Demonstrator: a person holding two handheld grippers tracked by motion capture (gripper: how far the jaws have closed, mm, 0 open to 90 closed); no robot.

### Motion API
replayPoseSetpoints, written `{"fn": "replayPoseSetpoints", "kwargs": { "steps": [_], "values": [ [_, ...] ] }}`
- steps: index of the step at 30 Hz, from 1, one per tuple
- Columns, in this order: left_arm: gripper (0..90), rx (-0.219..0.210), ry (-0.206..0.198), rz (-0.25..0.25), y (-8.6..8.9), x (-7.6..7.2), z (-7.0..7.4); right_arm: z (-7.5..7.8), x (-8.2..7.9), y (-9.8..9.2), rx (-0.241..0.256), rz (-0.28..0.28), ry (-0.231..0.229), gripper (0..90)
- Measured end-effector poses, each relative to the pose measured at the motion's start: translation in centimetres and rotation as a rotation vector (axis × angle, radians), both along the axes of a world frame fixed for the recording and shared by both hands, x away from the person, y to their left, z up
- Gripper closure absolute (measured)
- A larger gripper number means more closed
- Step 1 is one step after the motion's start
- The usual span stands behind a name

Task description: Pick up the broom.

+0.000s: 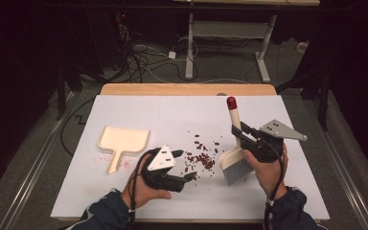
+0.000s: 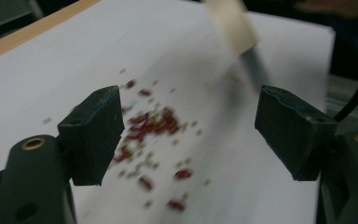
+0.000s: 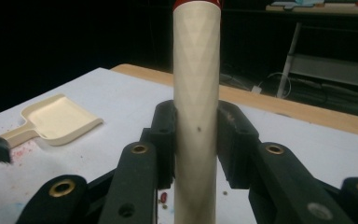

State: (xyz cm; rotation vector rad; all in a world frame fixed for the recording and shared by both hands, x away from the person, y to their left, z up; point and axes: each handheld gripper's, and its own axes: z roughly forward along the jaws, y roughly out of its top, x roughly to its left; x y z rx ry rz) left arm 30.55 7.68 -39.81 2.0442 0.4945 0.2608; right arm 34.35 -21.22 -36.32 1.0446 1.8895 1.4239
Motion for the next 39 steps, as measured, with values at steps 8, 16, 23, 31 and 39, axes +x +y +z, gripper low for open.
{"fn": "replayPoseSetpoints", "kwargs": {
  "steps": [8,16,23,31,39],
  "values": [
    [25.3,-0.047,0.04,-0.032,-4.1,0.8,-0.1,-0.1,-1.7,2.7,0.003,0.018,-0.055,70.8],
    [36.1,-0.087,0.095,0.011,-5.2,1.9,-1.5,0.1,-3.4,4.7,-0.007,0.069,-0.086,70.7],
    [63.1,-0.098,0.068,-0.007,-4.3,2.1,-1.4,0.5,-4.3,5.1,-0.009,0.101,-0.098,70.5],
    [65.6,-0.015,0.031,-0.085,-3.1,2.8,-1.3,1.2,-4.0,4.1,-0.076,0.235,-0.072,65.8],
    [65.6,0.071,-0.022,-0.244,-0.8,2.2,-0.5,0.7,-3.1,2.8,-0.308,0.557,0.028,50.1]
  ]
}}
